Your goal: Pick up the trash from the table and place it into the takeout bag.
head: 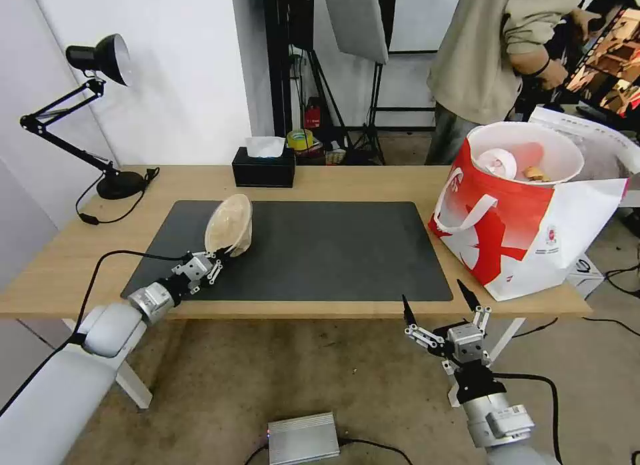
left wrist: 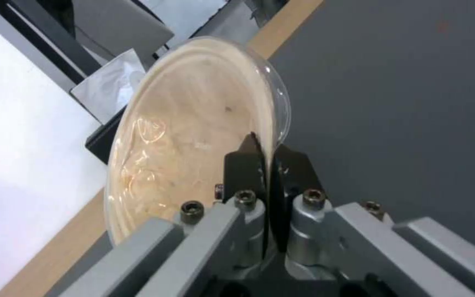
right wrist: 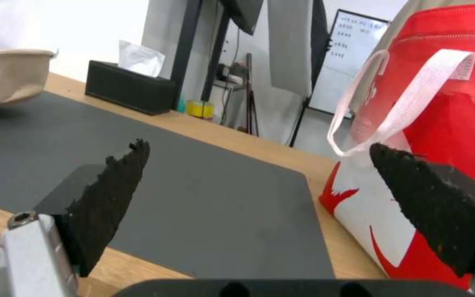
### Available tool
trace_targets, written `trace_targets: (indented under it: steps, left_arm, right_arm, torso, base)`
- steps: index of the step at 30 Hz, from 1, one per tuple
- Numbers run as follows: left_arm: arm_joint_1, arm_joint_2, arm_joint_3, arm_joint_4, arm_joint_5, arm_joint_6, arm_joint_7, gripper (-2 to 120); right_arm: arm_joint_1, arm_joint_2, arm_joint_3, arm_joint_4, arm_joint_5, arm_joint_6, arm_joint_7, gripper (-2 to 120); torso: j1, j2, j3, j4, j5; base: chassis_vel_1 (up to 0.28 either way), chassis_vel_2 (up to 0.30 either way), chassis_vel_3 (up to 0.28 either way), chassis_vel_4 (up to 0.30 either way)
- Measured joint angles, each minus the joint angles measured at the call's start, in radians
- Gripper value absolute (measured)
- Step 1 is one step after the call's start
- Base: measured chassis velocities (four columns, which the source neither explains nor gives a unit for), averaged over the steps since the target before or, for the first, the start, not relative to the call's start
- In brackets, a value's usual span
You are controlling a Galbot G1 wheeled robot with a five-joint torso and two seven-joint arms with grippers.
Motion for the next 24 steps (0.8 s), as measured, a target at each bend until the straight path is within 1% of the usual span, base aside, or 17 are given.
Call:
trace_targets:
  steps: [10, 16, 19, 24]
  left_arm:
    - [-0.009, -0.015, 0.004, 0.019, 0.005, -0.011, 0.001, 0]
    - [-0.035, -0.027, 0.026, 0.031, 0.014, -0.021, 0.000, 0]
    - [-0.037, -0.027, 0.027, 0.027, 0.015, -0.026, 0.000, 0]
    - [-0.023, -0.017, 0.010, -0.002, 0.006, -0.042, 0.000, 0]
  right_arm:
    - [0.000, 0.000, 0.000, 0.000, 0.000, 0.000, 0.000, 100]
    - [0.000, 0.000, 0.000, 0.000, 0.000, 0.000, 0.000, 100]
    - [0.000, 0.000, 0.000, 0.000, 0.000, 0.000, 0.000, 100]
    - [0.000, 0.000, 0.000, 0.000, 0.000, 0.000, 0.000, 100]
  torso:
    - [0.000, 0.000, 0.000, 0.0001, 0.0000]
    - [0.000, 0.000, 0.000, -0.0002, -0.0001]
    - [0.000, 0.000, 0.000, -0.0001, -0.0002]
    - [0.000, 0.000, 0.000, -0.0001, -0.0002]
  base:
    - [0.000, 0.000, 0.000, 0.000]
    - [0.000, 0.000, 0.000, 0.000]
    - [0.000, 0.000, 0.000, 0.000]
    - [0.000, 0.000, 0.000, 0.000]
